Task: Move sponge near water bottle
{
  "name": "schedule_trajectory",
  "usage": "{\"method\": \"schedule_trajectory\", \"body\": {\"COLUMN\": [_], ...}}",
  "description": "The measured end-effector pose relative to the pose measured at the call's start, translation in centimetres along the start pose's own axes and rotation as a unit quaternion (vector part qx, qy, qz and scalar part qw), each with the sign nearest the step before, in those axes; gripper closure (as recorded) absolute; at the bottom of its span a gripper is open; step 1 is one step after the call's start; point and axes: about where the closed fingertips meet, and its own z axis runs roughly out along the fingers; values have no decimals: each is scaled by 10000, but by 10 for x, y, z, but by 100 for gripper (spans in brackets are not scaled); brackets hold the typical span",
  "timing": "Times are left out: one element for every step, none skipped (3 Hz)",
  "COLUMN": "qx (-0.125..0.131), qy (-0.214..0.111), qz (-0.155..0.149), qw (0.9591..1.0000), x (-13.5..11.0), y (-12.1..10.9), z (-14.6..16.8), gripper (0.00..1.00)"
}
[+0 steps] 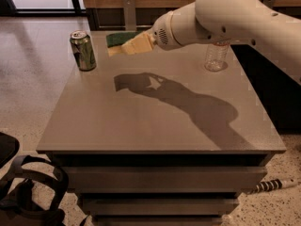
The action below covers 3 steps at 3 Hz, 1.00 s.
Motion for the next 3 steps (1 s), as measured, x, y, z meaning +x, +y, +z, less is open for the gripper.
{"method": "schedule_trajectory", "body": {"qx": [168, 369, 383], "qy": [-120, -77, -47], "qz": [66, 99, 46], "qw": [9998, 9992, 9992], "x": [8, 35, 43], "y": [-3, -13, -11], "z": [29, 61, 85], "gripper": [100, 100, 100]}}
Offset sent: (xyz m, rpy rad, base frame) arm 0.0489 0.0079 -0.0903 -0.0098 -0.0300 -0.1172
